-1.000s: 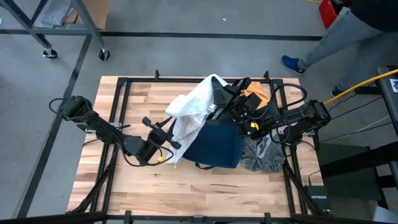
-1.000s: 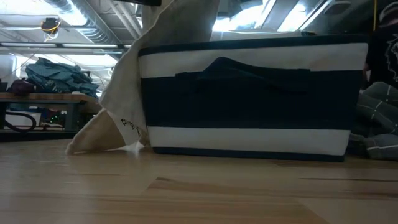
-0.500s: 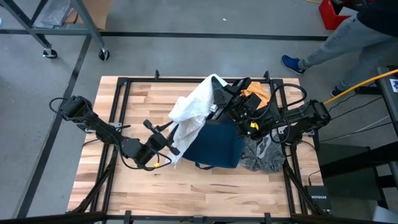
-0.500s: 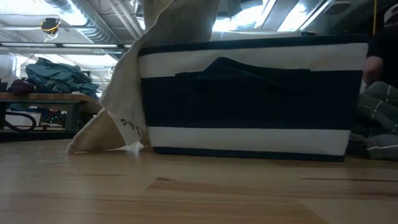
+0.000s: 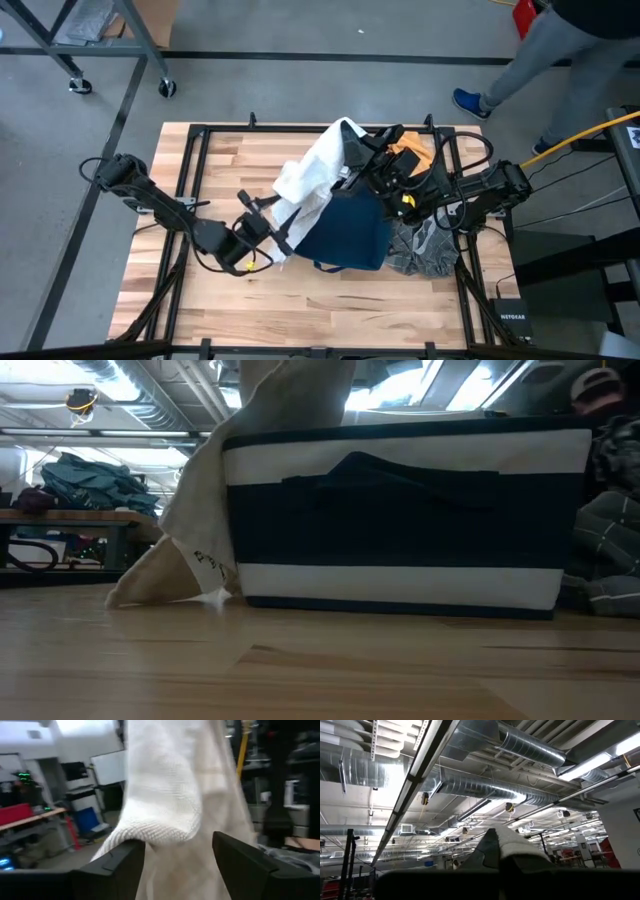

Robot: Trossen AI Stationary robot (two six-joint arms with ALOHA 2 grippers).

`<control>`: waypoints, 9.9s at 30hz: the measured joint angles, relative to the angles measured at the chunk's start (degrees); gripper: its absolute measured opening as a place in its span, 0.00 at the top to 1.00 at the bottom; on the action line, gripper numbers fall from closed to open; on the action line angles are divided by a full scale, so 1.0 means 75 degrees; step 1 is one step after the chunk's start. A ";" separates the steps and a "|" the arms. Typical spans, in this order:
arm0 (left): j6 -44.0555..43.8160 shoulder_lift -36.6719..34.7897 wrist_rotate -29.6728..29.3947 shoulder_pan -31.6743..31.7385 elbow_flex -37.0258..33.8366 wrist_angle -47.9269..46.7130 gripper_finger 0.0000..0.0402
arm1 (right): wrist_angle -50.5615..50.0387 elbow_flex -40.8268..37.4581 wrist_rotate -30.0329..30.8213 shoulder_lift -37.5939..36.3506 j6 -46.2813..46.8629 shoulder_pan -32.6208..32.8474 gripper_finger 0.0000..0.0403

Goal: Fold towel
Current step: Fold the white patterned towel

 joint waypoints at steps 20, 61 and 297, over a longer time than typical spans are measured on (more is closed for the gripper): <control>-0.2429 0.0000 0.2547 -0.0171 0.0059 -0.0849 0.52 | -0.0181 0.0000 0.0098 0.0000 -0.0377 0.0000 1.00; 0.3893 0.0000 -0.2284 0.0821 0.0057 -0.0405 0.53 | -0.0235 0.0000 0.0095 0.0000 -0.0376 0.0003 1.00; 0.4627 -0.5386 -0.1856 -0.1562 0.1665 -0.3597 1.00 | -1.2045 0.0003 -0.2050 0.0340 0.2669 0.0285 0.52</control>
